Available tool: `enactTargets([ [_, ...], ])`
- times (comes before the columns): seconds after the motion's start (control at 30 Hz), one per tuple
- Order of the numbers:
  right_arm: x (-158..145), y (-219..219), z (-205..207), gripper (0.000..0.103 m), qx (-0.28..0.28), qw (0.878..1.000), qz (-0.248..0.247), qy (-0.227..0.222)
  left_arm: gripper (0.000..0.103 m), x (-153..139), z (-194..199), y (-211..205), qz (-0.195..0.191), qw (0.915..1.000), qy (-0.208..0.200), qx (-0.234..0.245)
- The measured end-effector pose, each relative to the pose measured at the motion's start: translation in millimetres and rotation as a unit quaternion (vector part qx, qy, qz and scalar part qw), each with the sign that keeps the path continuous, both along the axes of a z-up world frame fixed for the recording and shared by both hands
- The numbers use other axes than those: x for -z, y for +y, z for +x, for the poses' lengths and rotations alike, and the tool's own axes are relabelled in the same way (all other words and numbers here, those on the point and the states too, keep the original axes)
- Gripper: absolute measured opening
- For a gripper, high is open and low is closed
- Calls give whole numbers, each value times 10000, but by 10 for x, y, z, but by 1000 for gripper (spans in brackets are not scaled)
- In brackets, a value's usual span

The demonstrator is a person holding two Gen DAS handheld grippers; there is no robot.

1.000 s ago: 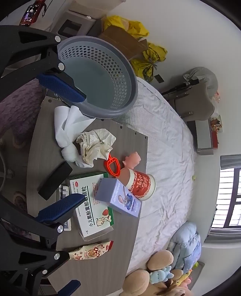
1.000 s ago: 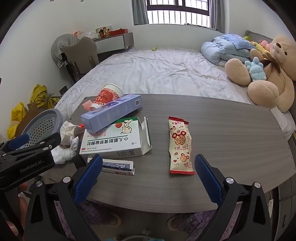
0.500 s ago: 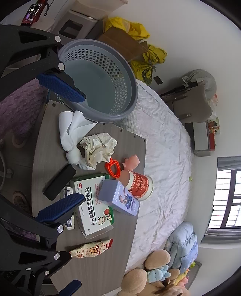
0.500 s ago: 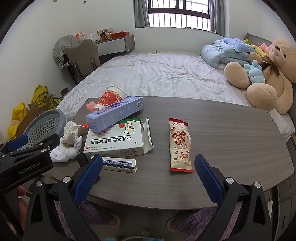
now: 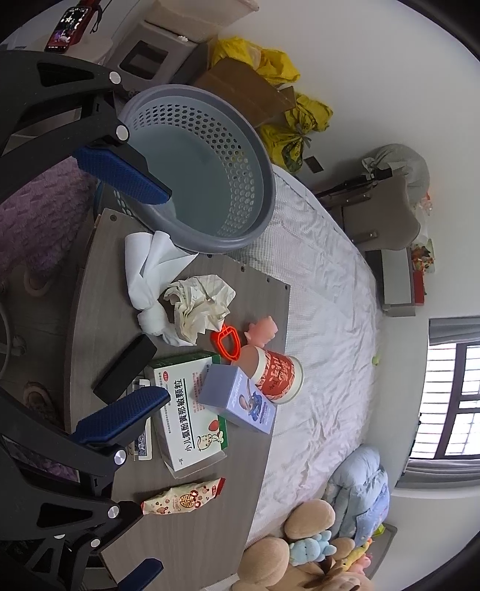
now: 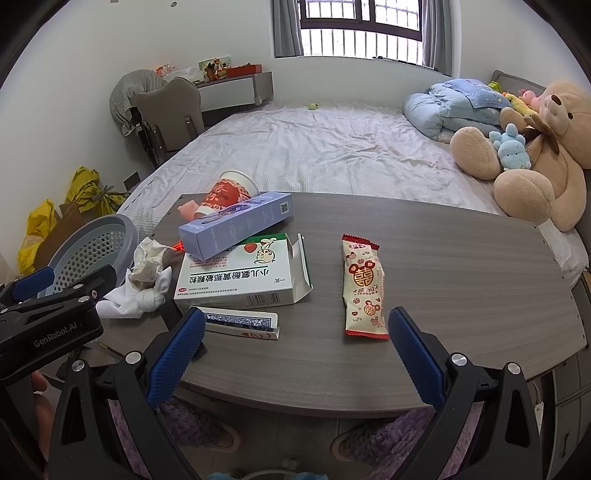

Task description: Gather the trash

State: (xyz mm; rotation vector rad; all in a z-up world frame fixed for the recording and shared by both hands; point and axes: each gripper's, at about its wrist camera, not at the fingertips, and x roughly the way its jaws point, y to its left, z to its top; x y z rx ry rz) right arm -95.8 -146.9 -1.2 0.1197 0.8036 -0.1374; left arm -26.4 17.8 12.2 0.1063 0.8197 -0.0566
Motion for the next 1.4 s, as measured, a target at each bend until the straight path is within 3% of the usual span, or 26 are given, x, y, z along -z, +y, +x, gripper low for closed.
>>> enactTargets([
  [1.4, 24, 28, 21, 95, -32, 10000, -20, 17, 97, 51, -28, 49, -38, 10000, -1, -24],
])
